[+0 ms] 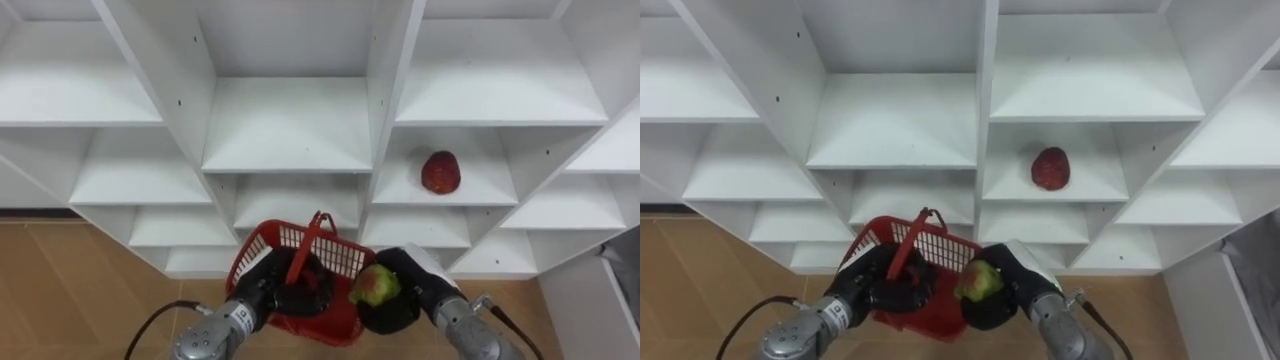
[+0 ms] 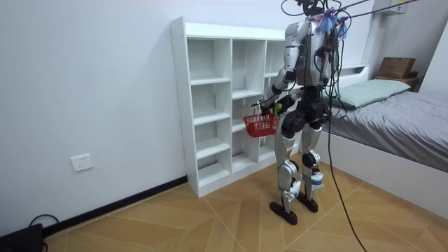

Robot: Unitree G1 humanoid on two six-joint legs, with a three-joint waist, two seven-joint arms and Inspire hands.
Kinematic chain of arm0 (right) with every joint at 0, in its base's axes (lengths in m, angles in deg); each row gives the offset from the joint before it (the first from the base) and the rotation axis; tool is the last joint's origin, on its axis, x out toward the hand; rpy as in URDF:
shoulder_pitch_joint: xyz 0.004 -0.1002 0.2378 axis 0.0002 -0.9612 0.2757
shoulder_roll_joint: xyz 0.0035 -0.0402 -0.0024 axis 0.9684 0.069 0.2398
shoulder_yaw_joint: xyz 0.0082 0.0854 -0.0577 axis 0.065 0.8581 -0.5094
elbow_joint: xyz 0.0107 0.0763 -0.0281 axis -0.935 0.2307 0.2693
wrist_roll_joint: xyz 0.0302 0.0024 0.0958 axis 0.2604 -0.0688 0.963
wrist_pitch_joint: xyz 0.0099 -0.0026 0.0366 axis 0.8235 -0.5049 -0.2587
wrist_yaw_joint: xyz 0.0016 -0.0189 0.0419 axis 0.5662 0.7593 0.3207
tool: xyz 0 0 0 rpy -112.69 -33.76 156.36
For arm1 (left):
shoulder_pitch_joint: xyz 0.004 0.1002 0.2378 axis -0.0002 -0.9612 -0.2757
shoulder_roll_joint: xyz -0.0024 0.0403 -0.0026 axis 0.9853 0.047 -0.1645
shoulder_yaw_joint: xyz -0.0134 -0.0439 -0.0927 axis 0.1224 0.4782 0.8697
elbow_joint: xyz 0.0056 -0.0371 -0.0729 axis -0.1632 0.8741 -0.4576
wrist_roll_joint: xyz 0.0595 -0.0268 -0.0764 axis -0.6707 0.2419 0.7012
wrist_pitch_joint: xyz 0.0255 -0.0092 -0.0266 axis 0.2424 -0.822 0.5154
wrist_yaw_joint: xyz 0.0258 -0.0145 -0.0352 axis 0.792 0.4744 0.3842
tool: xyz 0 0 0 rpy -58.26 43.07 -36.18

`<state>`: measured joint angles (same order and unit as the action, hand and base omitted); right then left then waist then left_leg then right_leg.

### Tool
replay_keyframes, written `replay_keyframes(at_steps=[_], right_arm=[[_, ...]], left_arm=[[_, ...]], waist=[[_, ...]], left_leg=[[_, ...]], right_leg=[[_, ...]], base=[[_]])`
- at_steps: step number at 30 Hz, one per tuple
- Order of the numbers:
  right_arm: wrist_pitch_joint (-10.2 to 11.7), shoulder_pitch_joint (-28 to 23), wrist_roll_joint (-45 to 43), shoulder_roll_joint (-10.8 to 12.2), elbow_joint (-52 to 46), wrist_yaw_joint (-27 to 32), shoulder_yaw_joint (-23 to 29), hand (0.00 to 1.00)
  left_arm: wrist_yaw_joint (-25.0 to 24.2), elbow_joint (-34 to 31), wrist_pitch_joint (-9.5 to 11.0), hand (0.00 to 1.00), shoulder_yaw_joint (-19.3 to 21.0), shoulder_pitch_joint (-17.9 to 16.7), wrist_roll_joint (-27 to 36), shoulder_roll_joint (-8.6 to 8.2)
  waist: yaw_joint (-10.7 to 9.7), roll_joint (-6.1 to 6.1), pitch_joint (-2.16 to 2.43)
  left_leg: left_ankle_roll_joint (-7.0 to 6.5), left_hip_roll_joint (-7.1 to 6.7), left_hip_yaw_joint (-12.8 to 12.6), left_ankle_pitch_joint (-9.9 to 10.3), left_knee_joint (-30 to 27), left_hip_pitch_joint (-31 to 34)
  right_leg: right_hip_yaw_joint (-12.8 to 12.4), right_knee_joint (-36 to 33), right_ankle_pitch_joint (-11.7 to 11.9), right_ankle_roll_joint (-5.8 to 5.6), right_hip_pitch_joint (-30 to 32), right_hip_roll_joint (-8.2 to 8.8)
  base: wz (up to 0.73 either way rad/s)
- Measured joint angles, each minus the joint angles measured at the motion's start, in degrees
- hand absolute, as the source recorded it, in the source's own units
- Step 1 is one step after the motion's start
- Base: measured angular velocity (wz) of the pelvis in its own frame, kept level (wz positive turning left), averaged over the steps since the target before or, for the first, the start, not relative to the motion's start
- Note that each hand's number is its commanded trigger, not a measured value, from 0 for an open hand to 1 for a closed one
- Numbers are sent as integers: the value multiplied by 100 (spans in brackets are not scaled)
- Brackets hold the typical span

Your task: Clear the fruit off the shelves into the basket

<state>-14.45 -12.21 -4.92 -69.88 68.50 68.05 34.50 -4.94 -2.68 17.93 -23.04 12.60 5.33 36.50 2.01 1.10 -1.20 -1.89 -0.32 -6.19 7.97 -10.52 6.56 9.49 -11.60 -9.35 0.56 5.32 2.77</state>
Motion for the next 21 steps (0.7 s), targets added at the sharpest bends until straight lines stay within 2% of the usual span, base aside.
replay_keyframes(at_steps=[5, 12, 16, 21], right_arm=[[0, 30, -107, 16, 28, 4, -24, 100], [-21, 235, -110, 149, 388, 5, -70, 100], [-68, 282, -108, 165, 387, -12, -243, 100], [-71, 294, -108, 163, 387, -23, -269, 100]], left_arm=[[-72, -69, 0, 100, -10, -1, -1, -2], [-217, -17, -1, 100, -177, -8, 0, 16], [-279, -17, -2, 100, -240, -11, 0, 23], [-345, -17, -5, 100, -241, -11, 0, 26]], waist=[[8, -13, 8], [5, -34, 20], [5, -105, 50], [4, -185, 35]], left_leg=[[0, 2, 0, 0, -2, -1], [0, 12, 1, 0, -3, -9], [1, 13, 1, 1, -3, -6], [2, 16, 1, 1, -2, -7]], right_leg=[[-1, -11, 0, 0, -1, -3], [0, -16, 3, 4, -18, -24], [16, -15, 3, 5, -21, -23], [17, -18, 4, 6, -22, -22]], base=[[0], [0], [0], [0]])
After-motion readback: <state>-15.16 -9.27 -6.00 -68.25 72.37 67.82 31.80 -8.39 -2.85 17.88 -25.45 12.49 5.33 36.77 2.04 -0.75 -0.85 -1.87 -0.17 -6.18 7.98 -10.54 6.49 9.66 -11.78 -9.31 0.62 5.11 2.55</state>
